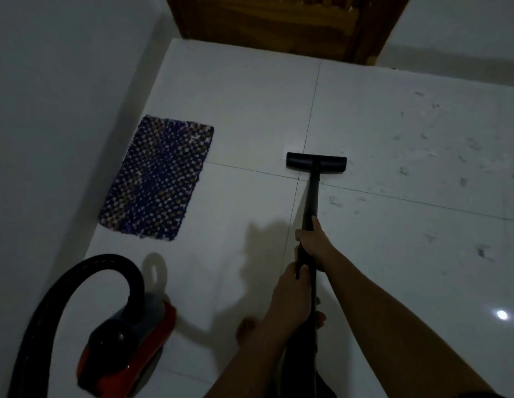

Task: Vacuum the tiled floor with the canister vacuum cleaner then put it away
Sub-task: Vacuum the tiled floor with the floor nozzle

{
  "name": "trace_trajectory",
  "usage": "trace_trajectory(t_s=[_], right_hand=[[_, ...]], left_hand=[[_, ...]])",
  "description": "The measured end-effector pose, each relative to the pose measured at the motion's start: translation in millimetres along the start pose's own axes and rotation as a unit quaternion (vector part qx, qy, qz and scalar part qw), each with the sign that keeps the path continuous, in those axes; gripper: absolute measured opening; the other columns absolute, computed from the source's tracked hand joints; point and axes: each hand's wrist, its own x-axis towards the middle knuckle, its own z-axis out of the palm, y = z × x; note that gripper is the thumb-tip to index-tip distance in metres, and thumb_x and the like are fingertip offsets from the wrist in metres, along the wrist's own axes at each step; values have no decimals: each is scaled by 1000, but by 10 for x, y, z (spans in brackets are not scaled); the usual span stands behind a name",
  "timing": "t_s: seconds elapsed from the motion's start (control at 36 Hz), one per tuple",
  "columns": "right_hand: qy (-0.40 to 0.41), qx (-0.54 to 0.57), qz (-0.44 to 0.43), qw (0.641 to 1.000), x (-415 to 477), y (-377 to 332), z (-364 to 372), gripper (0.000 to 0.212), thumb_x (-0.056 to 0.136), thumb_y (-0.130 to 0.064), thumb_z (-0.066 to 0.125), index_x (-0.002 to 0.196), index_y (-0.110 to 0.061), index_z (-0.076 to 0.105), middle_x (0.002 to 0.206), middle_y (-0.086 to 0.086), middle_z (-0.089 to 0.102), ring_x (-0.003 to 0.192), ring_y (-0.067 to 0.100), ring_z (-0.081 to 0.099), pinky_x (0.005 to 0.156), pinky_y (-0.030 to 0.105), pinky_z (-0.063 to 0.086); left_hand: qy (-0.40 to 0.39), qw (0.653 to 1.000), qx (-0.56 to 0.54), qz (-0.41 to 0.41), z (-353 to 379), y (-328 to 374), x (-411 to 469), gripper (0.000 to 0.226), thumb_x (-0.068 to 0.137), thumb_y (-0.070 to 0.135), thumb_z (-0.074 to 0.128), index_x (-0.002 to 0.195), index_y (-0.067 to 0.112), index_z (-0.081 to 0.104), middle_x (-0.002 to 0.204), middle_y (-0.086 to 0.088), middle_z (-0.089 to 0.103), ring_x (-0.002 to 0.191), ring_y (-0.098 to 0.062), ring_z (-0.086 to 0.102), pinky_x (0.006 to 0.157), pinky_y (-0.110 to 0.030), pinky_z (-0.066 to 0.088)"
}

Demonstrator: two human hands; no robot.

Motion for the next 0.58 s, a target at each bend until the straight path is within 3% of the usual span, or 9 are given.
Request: trace_trajectory(t_s=[0.17, 0.28, 0.36, 0.58], right_hand=[[7, -11, 7, 1000, -179, 276, -3, 77, 92, -8, 47, 152, -35, 9, 105, 20, 55, 50, 20, 53, 44, 28, 43], [6, -19, 4, 1000, -343, 421, 36, 76, 92, -8, 47, 153, -33, 8, 106, 18, 54, 52, 19, 52, 42, 26, 42], [12, -11, 6, 1000, -468, 556, 110, 76, 92, -8, 47, 152, -33, 8, 104, 18, 54, 52, 19, 52, 43, 27, 42], [22, 42, 16, 999, -781, 1015, 377, 78, 91, -6, 48, 152, -35, 9, 115, 22, 54, 52, 20, 52, 46, 30, 46]], left_hand=[[-2, 1000, 5, -7, 62, -211, -201, 38, 103, 29, 29, 132, 9, 44, 75, -7, 54, 51, -14, 52, 33, -11, 39], [6, 999, 36, 4, 30, -354, -341, 38, 103, 26, 29, 133, 8, 44, 75, 1, 51, 50, -5, 51, 33, -6, 36], [-3, 999, 36, 7, -23, -487, -481, 38, 103, 26, 29, 133, 9, 45, 73, -1, 51, 34, 0, 52, 33, -8, 37], [-33, 999, 8, -12, -251, -940, -859, 26, 102, 32, 30, 117, 19, 48, 70, -6, 55, 45, -18, 52, 43, -26, 49]])
